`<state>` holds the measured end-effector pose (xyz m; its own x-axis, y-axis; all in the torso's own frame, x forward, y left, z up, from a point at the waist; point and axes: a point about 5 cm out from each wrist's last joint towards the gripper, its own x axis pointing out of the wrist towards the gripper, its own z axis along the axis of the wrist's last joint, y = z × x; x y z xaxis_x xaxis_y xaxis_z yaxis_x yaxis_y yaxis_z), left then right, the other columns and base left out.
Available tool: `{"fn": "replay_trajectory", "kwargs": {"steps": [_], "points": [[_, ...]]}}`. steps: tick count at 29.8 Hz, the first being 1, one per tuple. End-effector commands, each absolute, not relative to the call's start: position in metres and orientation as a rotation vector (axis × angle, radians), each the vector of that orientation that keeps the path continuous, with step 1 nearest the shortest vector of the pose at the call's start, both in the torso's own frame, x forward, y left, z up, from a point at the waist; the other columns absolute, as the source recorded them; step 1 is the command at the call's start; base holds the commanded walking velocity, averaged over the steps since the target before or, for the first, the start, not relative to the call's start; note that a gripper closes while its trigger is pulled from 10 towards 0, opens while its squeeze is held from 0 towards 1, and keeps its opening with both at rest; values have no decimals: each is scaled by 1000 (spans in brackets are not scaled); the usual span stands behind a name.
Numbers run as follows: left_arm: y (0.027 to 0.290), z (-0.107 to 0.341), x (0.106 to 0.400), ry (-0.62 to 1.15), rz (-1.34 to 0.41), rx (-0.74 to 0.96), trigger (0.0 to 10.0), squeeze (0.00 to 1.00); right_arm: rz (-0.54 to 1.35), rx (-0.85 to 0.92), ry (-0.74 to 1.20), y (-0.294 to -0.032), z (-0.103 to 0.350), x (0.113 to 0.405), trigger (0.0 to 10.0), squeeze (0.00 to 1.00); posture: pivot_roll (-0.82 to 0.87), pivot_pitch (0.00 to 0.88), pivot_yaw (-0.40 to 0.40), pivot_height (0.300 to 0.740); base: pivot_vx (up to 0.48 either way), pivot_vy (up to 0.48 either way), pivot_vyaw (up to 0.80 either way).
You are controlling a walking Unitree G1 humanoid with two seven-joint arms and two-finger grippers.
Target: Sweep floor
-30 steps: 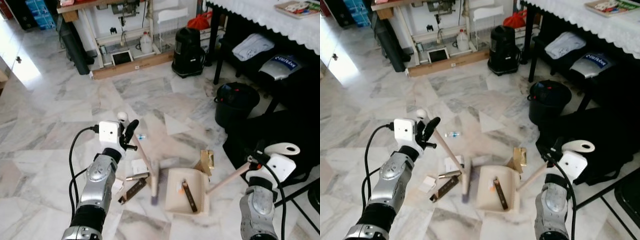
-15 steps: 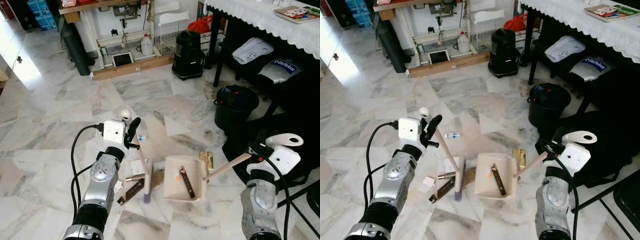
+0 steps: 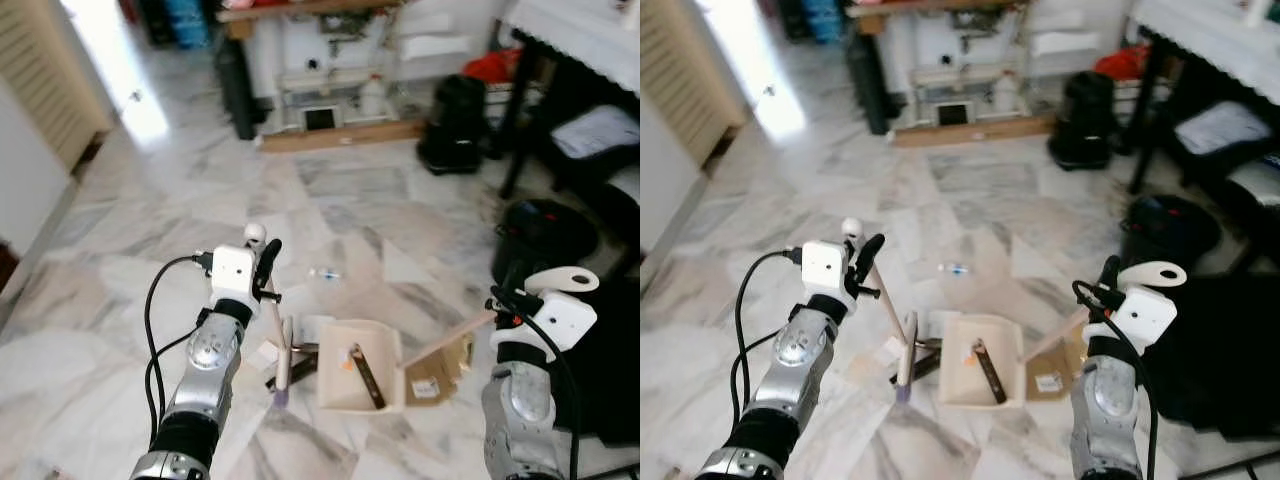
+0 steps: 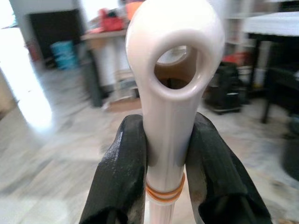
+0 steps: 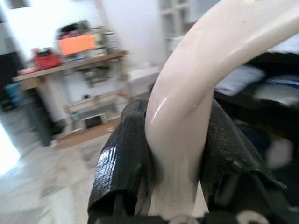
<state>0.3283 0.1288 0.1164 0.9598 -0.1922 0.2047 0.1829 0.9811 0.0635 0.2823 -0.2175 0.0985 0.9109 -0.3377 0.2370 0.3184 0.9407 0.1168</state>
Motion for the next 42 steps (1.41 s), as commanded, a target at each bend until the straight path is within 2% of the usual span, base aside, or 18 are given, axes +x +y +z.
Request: {"fn": "replay_trajectory", "kwargs": {"steps": [1,8,16,24,42], "points": [[133,124,331,-255,-162,41,10000,0,-307,89,-320,-212,114,287,10000,0,-142,0,44,740,0,0,800],[138,124,332,-260,-145,65,10000,0,-268,63,-329,-210,121,293,10000,0,-133,0,28,740,0,0,800],[161,121,324,-260,-73,118,10000,0,-231,13,-334,-210,127,295,10000,0,-115,0,18,740,0,0,800],[152,123,326,-260,-80,101,10000,0,-212,-1,-333,-206,130,299,10000,0,-121,0,28,740,0,0,800],[154,124,326,-250,-88,117,10000,0,-217,25,-335,-202,131,299,10000,0,-110,0,48,740,0,0,800]]}}
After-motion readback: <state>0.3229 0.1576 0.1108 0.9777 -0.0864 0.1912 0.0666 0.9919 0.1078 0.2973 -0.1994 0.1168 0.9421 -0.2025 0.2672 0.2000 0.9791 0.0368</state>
